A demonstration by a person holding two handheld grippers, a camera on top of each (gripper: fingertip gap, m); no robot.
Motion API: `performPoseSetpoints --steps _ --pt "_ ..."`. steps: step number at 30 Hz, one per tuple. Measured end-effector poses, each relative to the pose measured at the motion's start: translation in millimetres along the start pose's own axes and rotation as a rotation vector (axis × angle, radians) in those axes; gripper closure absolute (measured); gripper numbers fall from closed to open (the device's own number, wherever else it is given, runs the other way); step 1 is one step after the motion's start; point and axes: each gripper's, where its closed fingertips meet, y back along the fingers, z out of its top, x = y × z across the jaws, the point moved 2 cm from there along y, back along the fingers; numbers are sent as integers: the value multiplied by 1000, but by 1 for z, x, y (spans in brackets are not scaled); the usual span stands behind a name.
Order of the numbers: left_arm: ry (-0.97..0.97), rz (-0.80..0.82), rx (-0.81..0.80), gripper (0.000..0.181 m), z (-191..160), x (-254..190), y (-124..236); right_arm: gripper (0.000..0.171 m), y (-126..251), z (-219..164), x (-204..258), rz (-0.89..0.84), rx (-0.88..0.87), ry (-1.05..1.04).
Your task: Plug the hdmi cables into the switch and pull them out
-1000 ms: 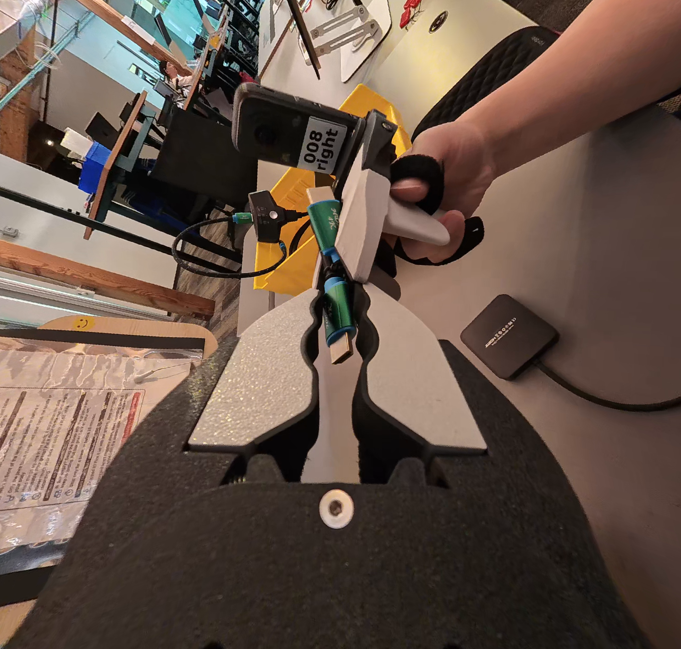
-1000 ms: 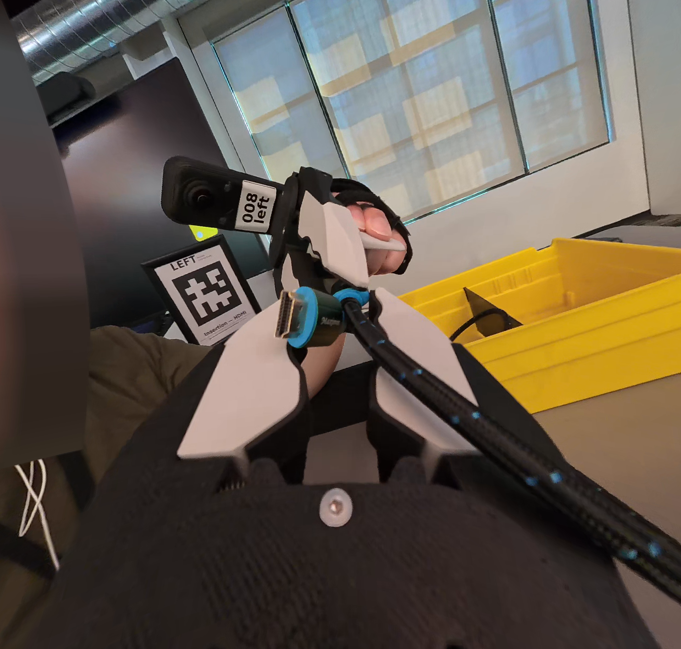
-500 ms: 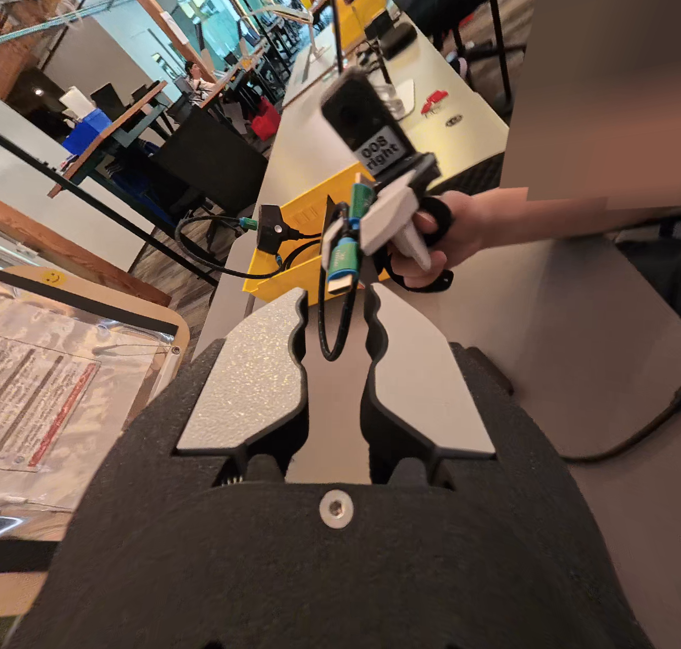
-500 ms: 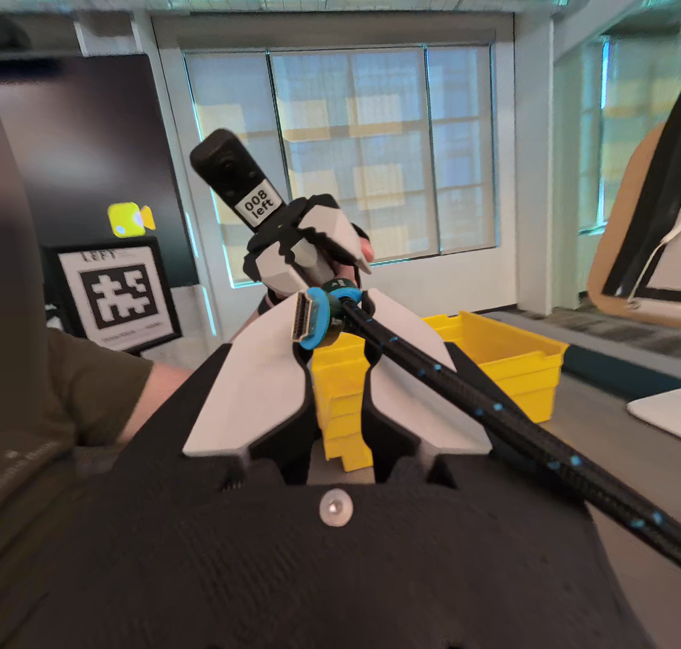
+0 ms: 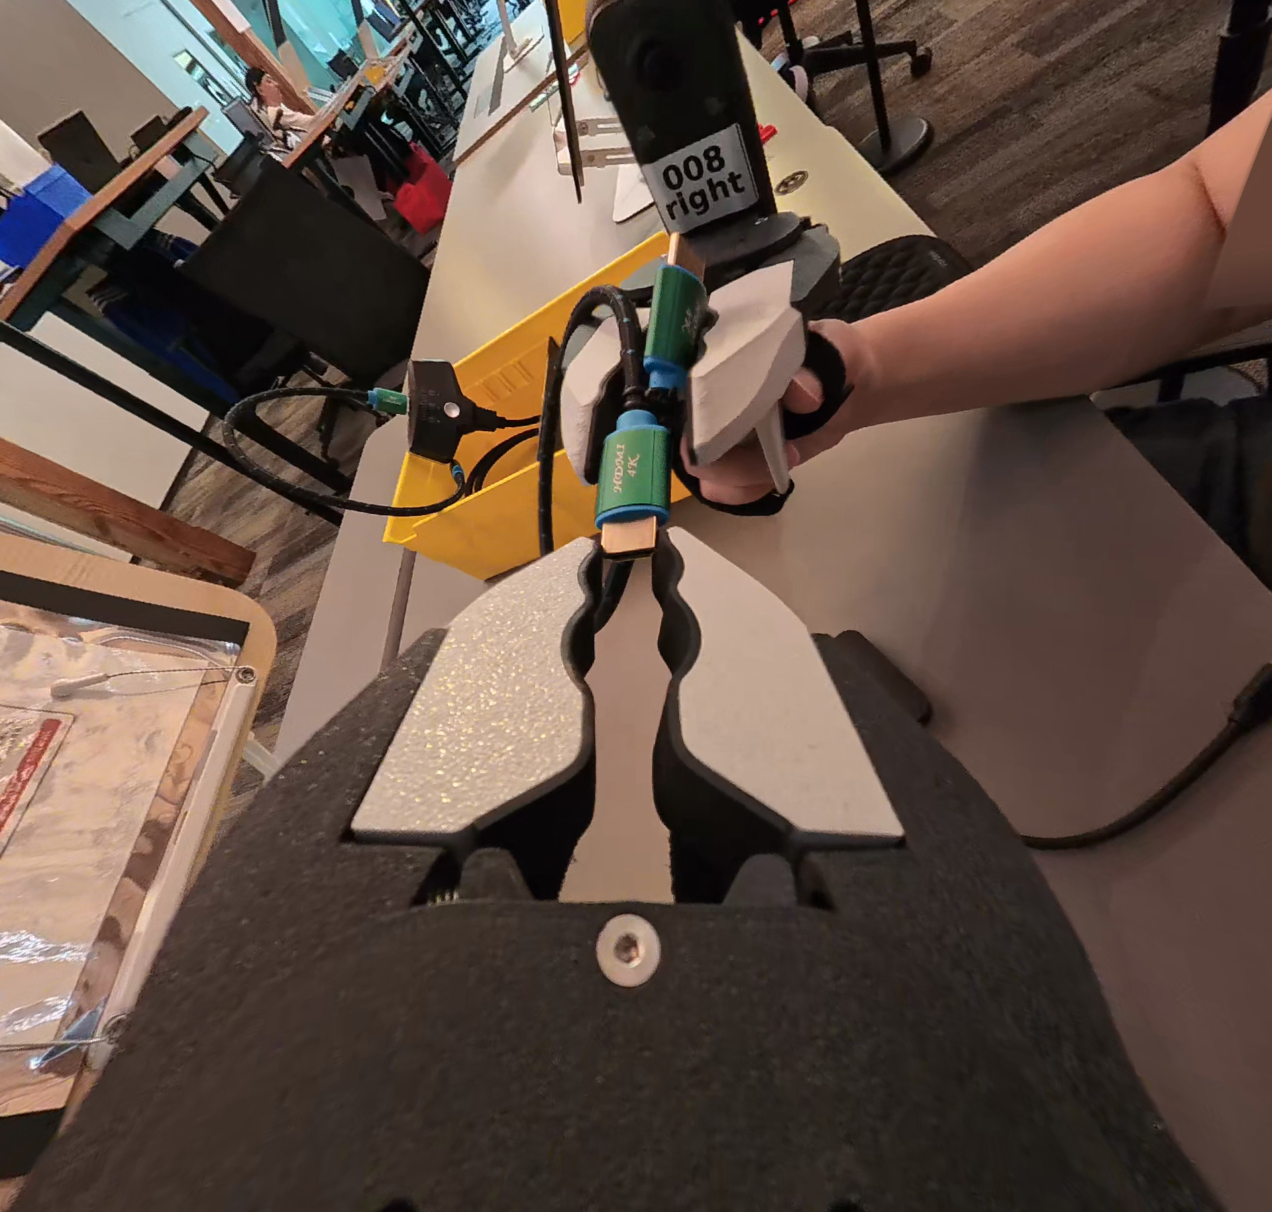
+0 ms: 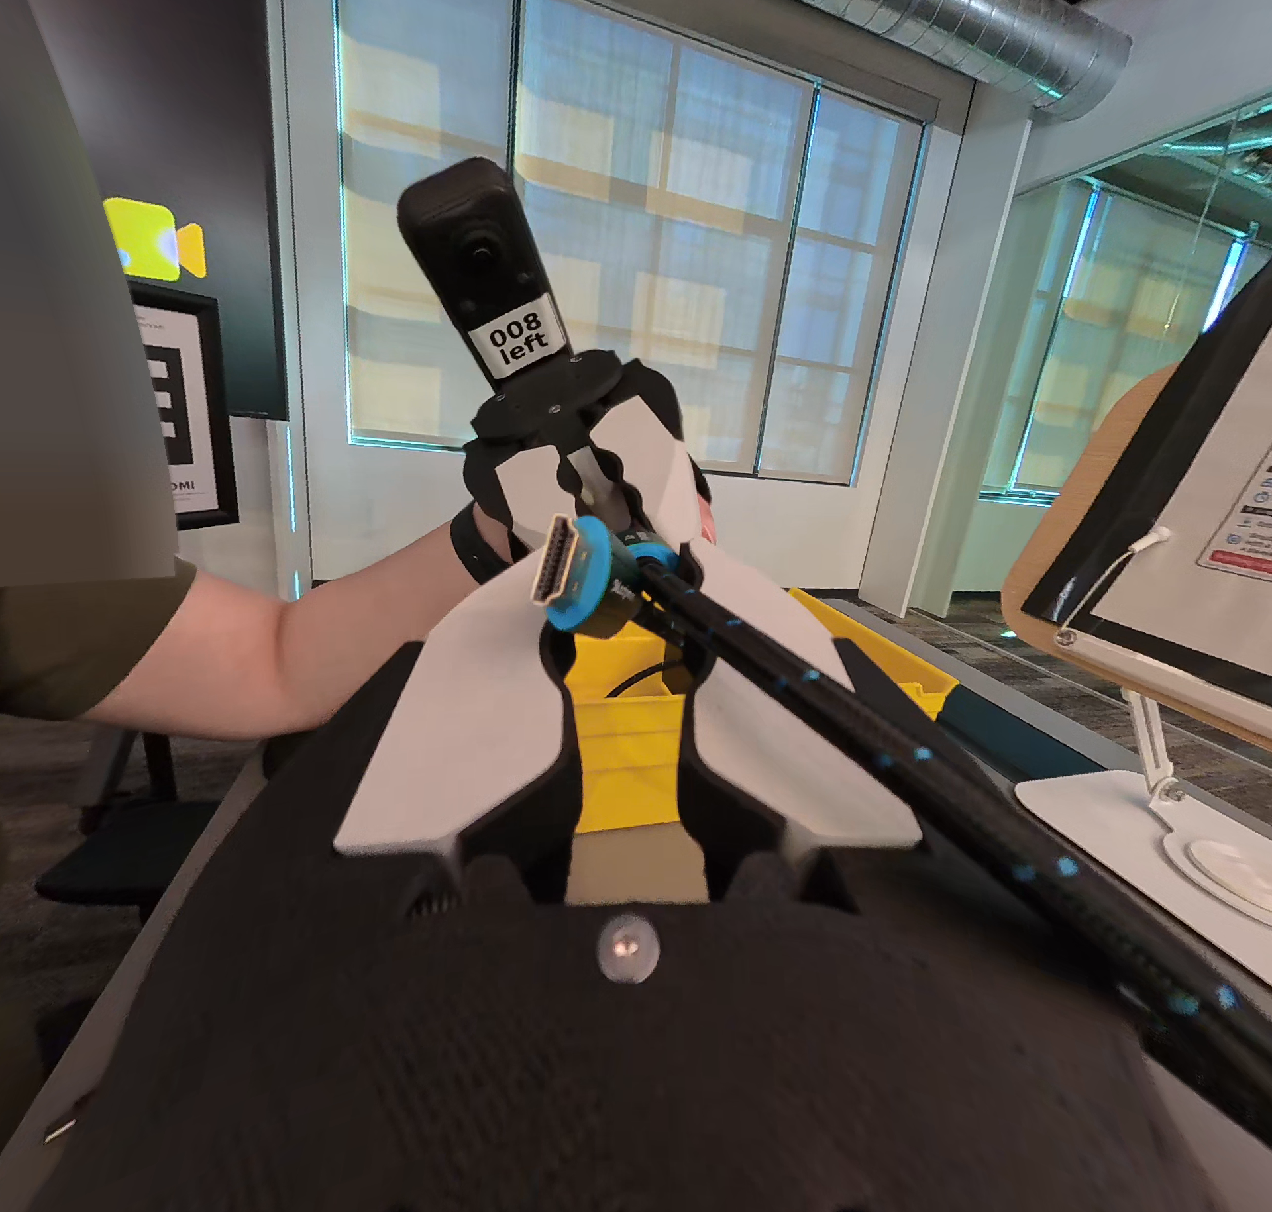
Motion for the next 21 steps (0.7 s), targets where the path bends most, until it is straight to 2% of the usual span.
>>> performPoseSetpoints --steps 14,21 --pt "-3 -28 65 168 -13 -3 -12 148 8 -13 -7 -44 123 42" --pt "9 -6 42 168 -11 -1 -16 148 12 -10 -8 -83 119 92"
